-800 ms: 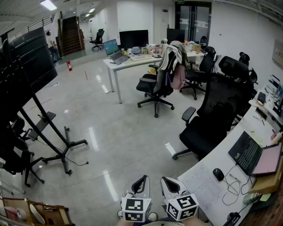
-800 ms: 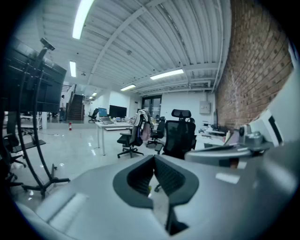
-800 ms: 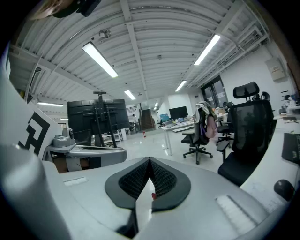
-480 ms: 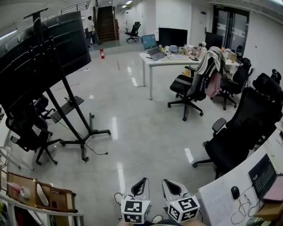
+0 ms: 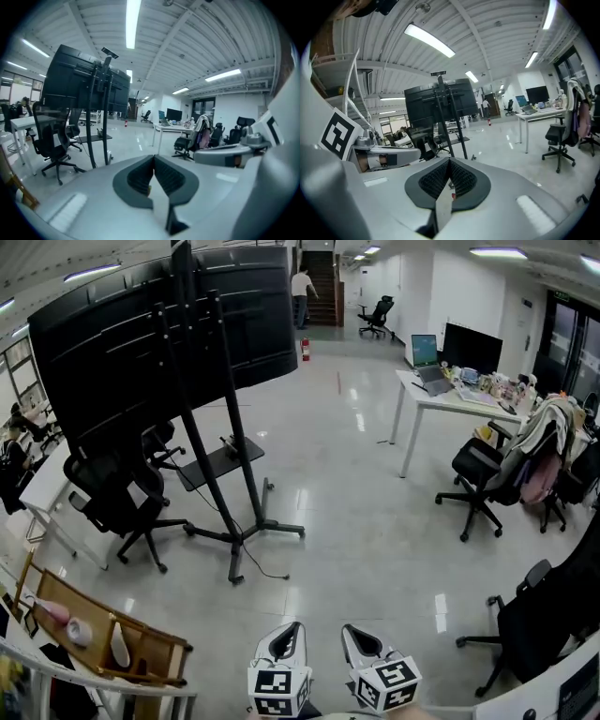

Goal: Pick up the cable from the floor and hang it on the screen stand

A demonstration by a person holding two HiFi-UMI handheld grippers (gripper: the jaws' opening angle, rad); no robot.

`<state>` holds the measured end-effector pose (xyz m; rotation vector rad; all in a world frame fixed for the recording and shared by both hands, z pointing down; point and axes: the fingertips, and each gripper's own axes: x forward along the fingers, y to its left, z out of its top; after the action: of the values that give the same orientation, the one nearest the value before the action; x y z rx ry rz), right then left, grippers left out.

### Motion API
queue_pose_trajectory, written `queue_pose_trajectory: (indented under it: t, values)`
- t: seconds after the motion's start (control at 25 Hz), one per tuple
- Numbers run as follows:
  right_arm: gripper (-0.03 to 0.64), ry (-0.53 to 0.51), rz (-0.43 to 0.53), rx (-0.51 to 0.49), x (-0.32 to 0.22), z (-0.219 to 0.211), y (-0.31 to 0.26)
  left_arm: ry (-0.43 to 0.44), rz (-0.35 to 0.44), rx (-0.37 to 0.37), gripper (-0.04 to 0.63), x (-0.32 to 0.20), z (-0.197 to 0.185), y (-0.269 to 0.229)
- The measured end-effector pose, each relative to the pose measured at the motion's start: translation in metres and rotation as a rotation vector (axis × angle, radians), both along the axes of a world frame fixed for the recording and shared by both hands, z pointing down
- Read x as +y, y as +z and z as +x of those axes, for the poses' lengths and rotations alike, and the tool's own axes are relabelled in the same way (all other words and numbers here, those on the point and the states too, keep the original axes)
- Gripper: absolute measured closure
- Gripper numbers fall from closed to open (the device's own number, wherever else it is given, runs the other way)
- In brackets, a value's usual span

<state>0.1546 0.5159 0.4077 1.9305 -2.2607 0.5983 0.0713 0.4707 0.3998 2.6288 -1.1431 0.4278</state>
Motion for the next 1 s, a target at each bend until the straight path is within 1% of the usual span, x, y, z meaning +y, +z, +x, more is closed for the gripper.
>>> queue_pose_trajectory:
  t: [0.16,0.28,0.48,0.6,0.76,0.88,1.0]
  values:
    - [0.618,-0.101,0.005,0.010,-0.089,-0.048,-0.005,-0.095,0.001,0.004,0.588,-0.078,-0.053,-0.001]
    - [0.618,-0.158,0.004,0.010,-0.146,-0.080,-0.003,-0.157,-0.003,-0.001,0.588,-0.132,-0.087,0.001]
    - [0.618,-0.222,-0.029,0.007,-0.216,-0.109,0.009,-0.233,-0.009,-0.014,0.588,-0.197,-0.123,0.006]
    - [0.618,-0.262,-0.047,0.010,-0.254,-0.117,0.018,-0.281,-0.029,-0.022,0.588,-0.230,-0.136,0.017]
    - [0.618,-0.324,-0.074,0.019,-0.313,-0.119,0.034,-0.361,-0.069,-0.029,0.588,-0.277,-0.143,0.040]
    - [0.618,-0.381,-0.106,0.026,-0.368,-0.115,0.051,-0.424,-0.102,-0.022,0.588,-0.326,-0.141,0.059]
    - [0.618,-0.443,-0.153,0.036,-0.426,-0.111,0.071,-0.466,-0.142,-0.002,0.588,-0.379,-0.132,0.074]
